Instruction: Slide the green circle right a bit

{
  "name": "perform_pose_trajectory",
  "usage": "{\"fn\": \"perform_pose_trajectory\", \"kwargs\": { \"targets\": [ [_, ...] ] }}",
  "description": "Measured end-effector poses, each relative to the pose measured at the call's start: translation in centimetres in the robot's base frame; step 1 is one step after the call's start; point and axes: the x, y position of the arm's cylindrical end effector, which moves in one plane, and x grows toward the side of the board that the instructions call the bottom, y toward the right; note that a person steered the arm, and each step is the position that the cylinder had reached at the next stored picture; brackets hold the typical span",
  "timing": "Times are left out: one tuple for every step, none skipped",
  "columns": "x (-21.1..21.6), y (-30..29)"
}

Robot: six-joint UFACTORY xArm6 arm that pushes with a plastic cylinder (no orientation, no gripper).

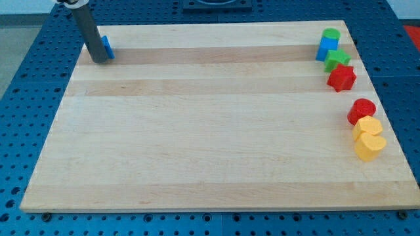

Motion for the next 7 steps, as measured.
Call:
{"fn": "perform_pose_trajectory", "kwargs": {
  "targets": [
    [-0.1, 0.0],
    [1.8, 0.0],
    [5.6, 0.6],
    [8.7, 2.3],
    [9.4, 2.6],
    [9.9, 2.4],
    [10.5, 3.8]
  ]
}}
